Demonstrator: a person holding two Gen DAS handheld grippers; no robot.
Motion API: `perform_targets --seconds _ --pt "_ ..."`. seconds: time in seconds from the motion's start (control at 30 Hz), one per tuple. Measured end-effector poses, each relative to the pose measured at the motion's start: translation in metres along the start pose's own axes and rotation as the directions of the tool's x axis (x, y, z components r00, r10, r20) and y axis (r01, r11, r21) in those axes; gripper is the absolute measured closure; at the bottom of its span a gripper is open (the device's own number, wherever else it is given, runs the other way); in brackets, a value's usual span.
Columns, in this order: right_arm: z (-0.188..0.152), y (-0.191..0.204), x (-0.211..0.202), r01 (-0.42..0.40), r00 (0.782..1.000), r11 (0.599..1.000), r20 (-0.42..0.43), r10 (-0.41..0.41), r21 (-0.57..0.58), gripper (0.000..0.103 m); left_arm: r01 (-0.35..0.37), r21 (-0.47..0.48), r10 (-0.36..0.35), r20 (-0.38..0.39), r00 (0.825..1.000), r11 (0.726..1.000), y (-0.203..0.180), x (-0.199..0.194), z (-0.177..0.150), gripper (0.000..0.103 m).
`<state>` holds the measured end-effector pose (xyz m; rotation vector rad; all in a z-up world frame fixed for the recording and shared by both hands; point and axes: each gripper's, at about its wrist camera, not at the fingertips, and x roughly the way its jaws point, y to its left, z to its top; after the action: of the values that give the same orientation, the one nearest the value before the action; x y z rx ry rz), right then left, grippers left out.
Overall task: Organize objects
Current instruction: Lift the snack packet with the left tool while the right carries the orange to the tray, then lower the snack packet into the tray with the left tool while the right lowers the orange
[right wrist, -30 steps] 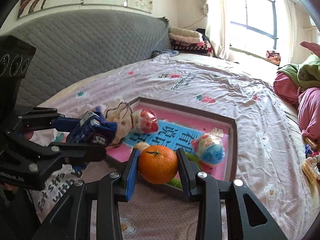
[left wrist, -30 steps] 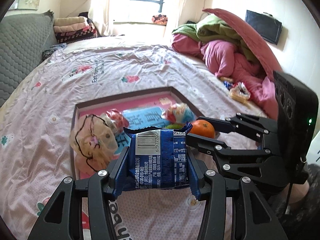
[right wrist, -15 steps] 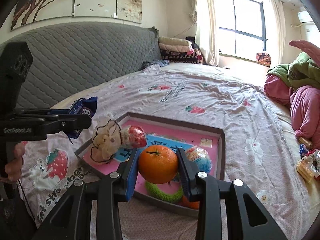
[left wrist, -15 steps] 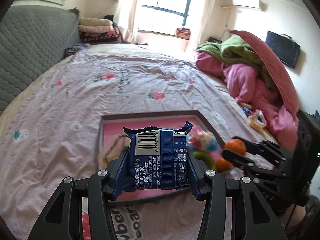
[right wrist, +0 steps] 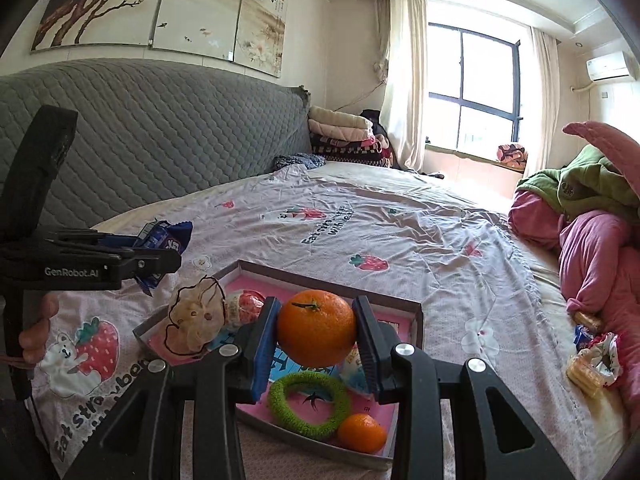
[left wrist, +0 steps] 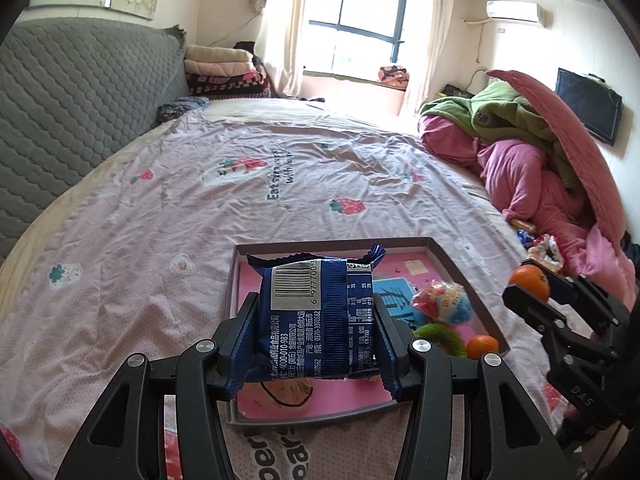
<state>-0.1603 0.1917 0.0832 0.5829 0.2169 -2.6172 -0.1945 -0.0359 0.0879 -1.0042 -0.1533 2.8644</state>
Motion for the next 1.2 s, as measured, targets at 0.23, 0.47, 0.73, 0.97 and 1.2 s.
perform_targets --seconds 0.23,0.47,0.73,0.97,1.2 --pt "-0.005 -0.009 0.007 0.003 1.000 1.000 -0.027 -0.003 0.028 0.066 0.004 -0.035 -0.006 -0.053 0.999 0.999 -0.002 0.018 -0.009 0.050" --pt "-0.009 -0.011 0.011 0.004 0.998 1.000 -0.056 -0.003 0.025 0.066 0.000 -0.037 -0.003 -0.074 0.997 0.999 -0.008 0.028 -0.019 0.050" --pt "-0.016 -0.007 0.021 -0.006 0.994 1.000 -0.107 0.006 0.009 0.066 0.004 -0.028 -0.008 -0.125 0.992 1.000 -0.015 0.037 -0.029 0.050" --pt "-0.020 -0.010 0.024 0.004 0.990 1.000 -0.143 -0.003 0.010 0.066 -0.009 -0.007 0.008 -0.166 0.986 1.000 -0.020 0.045 -0.037 0.050" --pt "-0.030 -0.030 0.034 0.011 0.977 0.997 -0.214 0.007 0.079 0.065 -0.014 -0.002 0.013 -0.205 0.979 1.000 -0.022 0.055 -0.043 0.050"
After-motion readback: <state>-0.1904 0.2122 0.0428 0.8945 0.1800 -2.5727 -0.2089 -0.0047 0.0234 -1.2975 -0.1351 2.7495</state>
